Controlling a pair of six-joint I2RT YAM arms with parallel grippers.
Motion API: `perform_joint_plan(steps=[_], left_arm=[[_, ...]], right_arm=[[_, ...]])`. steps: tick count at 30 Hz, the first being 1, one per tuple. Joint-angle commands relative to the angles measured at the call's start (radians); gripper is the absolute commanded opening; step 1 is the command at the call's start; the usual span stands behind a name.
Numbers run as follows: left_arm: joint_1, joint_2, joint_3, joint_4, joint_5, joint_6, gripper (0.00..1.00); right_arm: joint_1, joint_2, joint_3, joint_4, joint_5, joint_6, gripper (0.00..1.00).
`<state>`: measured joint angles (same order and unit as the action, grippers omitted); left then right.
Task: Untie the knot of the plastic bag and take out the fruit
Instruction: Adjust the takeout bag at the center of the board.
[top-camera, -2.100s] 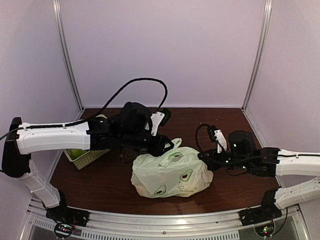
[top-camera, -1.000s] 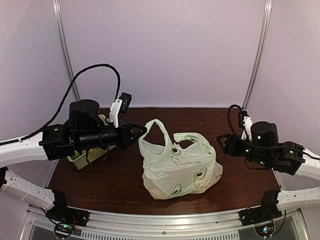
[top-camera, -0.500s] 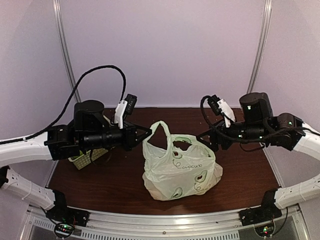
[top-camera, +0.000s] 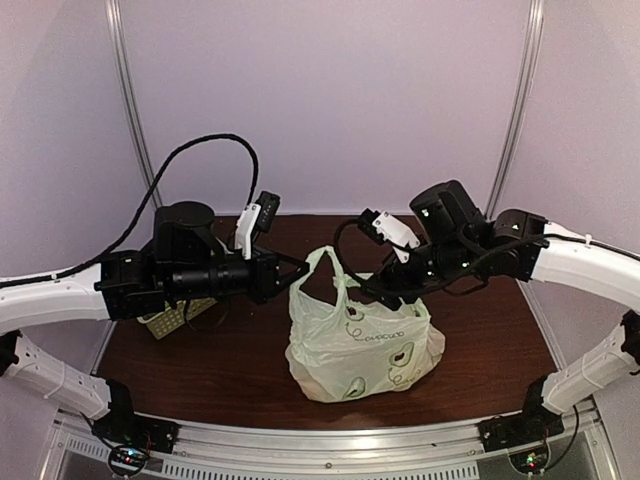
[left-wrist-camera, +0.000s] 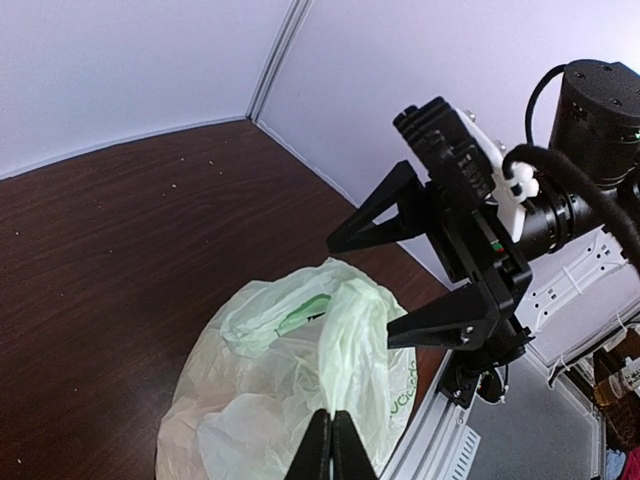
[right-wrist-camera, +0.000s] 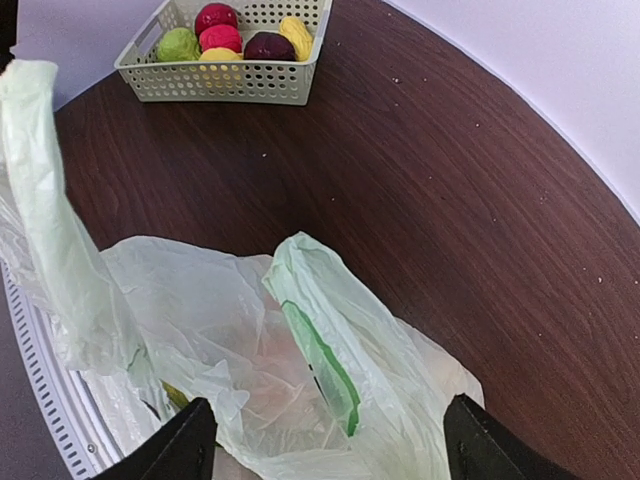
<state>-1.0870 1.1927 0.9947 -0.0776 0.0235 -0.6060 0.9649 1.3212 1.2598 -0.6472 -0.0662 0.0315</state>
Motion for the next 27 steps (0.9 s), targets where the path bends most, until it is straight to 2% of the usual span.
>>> perform_joint_plan(steps=[1,4,11,17,23,27], left_arm=[[0.006,-0.013,0.010,0.022,0.013,-0.005,0.00],[0.006,-0.018,0.010,0.016,0.008,-0.004,0.00],[0.007,-0.018,0.017,0.002,0.005,0.002,0.00],[0.015,-0.012,0.019,-0.003,0.003,0.003,0.00],[0.029,-0.005,0.029,-0.010,0.024,0.006,0.00],[0.033,-0.002,0.034,-0.022,0.033,0.003,0.00]], right_arm=[[0.006,0.045,0.036,0.011,0.008,-0.052,0.76],[0.005,0.077,0.035,0.025,-0.001,-0.059,0.71],[-0.012,0.107,0.006,0.078,0.038,-0.058,0.69],[-0.043,0.105,-0.014,0.112,0.042,-0.051,0.58],[-0.059,0.130,-0.016,0.106,0.037,-0.059,0.59],[-0.069,0.141,-0.013,0.106,0.008,-0.071,0.66]])
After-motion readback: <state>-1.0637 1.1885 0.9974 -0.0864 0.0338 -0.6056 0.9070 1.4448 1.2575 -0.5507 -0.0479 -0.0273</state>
